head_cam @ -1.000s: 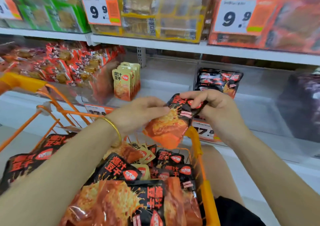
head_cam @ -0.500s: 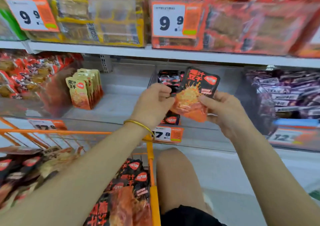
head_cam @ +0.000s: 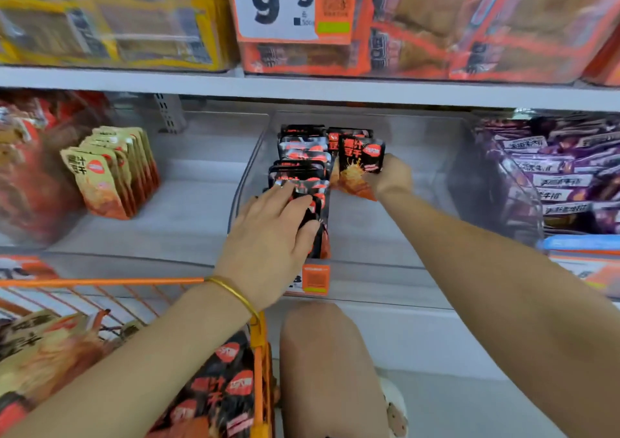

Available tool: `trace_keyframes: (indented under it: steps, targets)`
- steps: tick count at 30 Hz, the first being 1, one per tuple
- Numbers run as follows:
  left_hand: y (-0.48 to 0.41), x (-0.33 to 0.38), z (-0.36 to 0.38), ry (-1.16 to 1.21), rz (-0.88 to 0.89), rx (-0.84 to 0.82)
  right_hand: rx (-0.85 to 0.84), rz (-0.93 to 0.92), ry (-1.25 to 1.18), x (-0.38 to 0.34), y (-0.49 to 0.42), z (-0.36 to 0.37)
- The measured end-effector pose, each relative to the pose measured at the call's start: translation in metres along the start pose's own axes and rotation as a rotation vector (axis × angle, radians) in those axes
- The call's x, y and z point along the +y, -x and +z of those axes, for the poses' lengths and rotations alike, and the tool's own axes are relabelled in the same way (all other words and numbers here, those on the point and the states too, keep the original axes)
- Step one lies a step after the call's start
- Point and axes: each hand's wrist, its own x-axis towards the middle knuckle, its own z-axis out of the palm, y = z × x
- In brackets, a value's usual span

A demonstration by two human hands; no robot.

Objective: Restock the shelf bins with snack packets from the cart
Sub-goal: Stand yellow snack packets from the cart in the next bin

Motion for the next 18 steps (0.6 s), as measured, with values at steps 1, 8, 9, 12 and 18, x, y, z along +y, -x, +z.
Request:
trace_keyframes:
  steps: [1, 8, 9, 12, 18]
  targets:
    - [0.001, 0.0, 0.0, 0.014, -0.008, 0.005, 0.021, 0.01, 0.032, 0.0, -0.004, 0.004]
    - [0.004, 0.003, 0.001, 0.059, -0.069, 0.012, -0.031, 0.038, 0.044, -0.004, -0.018, 0.026]
    - [0.005, 0.003, 0.002, 0.061, -0.067, 0.011, -0.031, 0.06, 0.029, -0.004, -0.018, 0.028]
    - [0.006, 0.001, 0.002, 0.053, -0.059, 0.014, -0.027, 0.092, 0.02, -0.001, -0.02, 0.033]
    - [0.009, 0.0, -0.007, 0.106, -0.029, 0.068, -0.046, 0.189, -0.067, -0.005, -0.014, 0.019]
